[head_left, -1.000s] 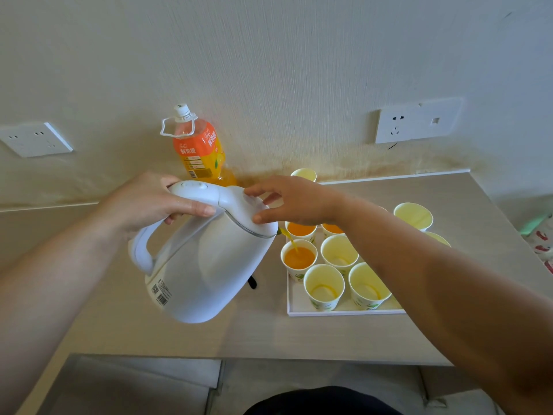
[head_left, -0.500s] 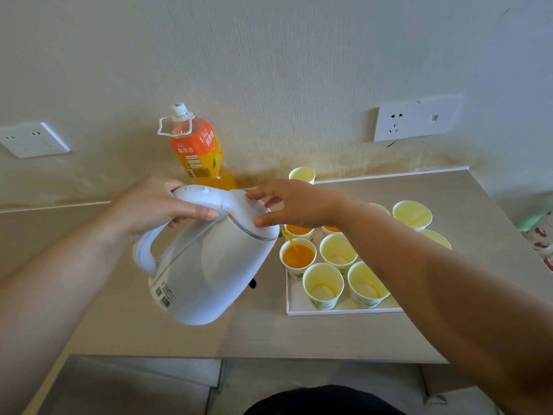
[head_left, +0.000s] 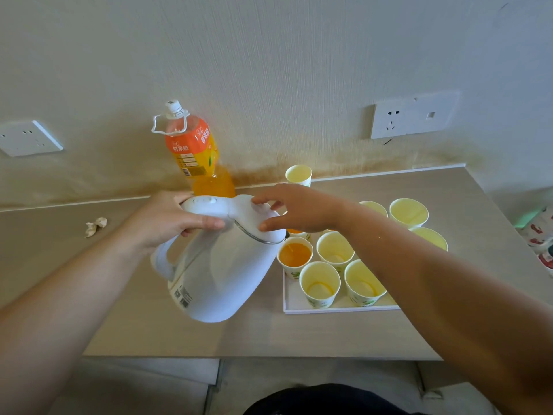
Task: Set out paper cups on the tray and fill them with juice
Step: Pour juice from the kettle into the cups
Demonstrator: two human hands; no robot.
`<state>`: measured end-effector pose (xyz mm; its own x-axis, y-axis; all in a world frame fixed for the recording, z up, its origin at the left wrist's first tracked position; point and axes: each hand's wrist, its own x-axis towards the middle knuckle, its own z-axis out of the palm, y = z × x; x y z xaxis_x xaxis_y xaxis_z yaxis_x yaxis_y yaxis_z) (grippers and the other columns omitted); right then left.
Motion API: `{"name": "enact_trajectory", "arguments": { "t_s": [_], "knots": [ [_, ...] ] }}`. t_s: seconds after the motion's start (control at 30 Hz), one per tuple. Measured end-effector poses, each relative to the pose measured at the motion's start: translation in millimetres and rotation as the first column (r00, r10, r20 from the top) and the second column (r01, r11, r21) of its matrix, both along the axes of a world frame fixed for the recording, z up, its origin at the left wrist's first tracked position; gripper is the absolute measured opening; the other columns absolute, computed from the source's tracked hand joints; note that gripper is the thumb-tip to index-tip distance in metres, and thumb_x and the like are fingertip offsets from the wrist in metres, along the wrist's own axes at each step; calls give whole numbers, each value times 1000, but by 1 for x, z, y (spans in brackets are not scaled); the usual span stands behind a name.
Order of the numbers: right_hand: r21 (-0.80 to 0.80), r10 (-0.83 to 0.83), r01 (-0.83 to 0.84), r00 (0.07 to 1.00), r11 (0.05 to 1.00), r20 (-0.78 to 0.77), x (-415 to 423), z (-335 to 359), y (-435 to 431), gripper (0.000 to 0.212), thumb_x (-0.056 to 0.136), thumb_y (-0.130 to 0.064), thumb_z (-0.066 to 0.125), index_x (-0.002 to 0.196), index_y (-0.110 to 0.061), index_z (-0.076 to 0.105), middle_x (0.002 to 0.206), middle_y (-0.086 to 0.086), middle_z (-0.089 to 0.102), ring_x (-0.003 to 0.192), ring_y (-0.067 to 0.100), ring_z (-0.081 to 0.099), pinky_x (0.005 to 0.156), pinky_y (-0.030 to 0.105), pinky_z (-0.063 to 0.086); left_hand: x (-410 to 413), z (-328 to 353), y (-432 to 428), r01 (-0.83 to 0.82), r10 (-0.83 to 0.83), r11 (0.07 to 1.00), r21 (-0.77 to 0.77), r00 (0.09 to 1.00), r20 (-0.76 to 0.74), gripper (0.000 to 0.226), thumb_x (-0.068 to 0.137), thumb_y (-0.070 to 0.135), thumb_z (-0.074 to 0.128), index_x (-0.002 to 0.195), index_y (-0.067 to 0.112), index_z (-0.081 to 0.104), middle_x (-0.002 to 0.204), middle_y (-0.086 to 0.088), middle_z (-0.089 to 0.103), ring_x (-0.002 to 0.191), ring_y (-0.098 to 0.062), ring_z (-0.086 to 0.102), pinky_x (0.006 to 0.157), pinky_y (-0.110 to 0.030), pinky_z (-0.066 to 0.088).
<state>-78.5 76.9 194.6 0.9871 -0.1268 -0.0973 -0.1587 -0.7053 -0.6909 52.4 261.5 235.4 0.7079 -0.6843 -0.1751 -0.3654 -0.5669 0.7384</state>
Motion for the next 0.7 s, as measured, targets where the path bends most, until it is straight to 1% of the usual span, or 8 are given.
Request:
{"name": "enact_trajectory", "arguments": {
  "t_s": [0.07, 0.13, 0.2, 0.3, 0.43, 0.53, 0.63, 0.7],
  "knots": [
    [-15, -12, 11, 1000, 1000, -9, -2, -1, -2, 57, 86, -34, 67, 138, -20, 47, 137, -1, 50, 117, 17, 52, 101, 31, 40, 0, -7, -2, -12, 11, 1000, -26, 999, -40, 76, 20, 50, 83, 88, 18, 72, 56, 11, 60, 45, -4, 45, 48, -18, 41],
    [-35, -23, 23, 1000, 999, -14, -5, -1, -5, 57, 87, -35, 66, 138, -21, 47, 138, -1, 49, 119, 17, 50, 101, 29, 38, -1, -12, -5, -18, 16, 999, -33, 999, -48, 81, 17, 54, 84, 90, 20, 72, 63, 6, 62, 49, -9, 45, 55, -25, 41],
    [-45, -35, 34, 999, 998, -10, -7, 2, -8, 55, 88, -36, 64, 138, -22, 46, 138, -3, 47, 119, 15, 49, 93, 19, 35, -2, -12, -9, -24, 22, 999, -39, 999, -45, 76, 18, 55, 82, 86, 24, 71, 62, 6, 61, 51, -11, 45, 59, -26, 41],
    [-63, -56, 57, 998, 996, 13, -11, 8, -14, 54, 88, -37, 64, 138, -23, 47, 135, -4, 49, 116, 13, 51, 77, 12, 29, -6, -6, -17, -10, 8, 998, -60, 1000, -30, 74, 17, 53, 81, 82, 18, 70, 46, 11, 53, 45, -8, 42, 51, -20, 38],
    [-41, -81, 83, 996, 996, 37, -18, 20, -22, 51, 86, -39, 66, 134, -27, 51, 123, -9, 52, 111, 12, 55, 85, 17, 35, -6, 6, -25, 7, -8, 996, -88, 1000, -13, 78, 24, 50, 80, 89, 10, 69, 43, 10, 48, 42, -7, 41, 56, -27, 35],
    [-1, -106, 106, 993, 994, 50, -26, 29, -27, 51, 85, -37, 66, 133, -27, 52, 130, -9, 54, 110, 11, 56, 91, 20, 38, -5, 14, -31, 66, -65, 994, -84, 998, 21, 88, 26, 50, 82, 97, 1, 67, 45, 7, 48, 43, -10, 41, 58, -28, 35],
    [21, -124, 123, 990, 992, 65, -33, 32, -30, 51, 85, -38, 67, 133, -29, 52, 131, -9, 55, 110, 9, 56, 89, 18, 38, -3, 20, -37, 130, -127, 986, -100, 991, 35, 102, 15, 57, 87, 94, -2, 66, 51, 0, 51, 45, -11, 42, 57, -28, 36],
    [45, -144, 141, 987, 989, 74, -36, 33, -33, 50, 85, -37, 67, 132, -30, 53, 131, -11, 55, 110, 8, 57, 88, 17, 38, -4, 22, -41, 164, -161, 982, -97, 986, 34, 102, 13, 66, 85, 88, 0, 66, 53, -3, 50, 47, -13, 41, 57, -28, 37]
  ]
}}
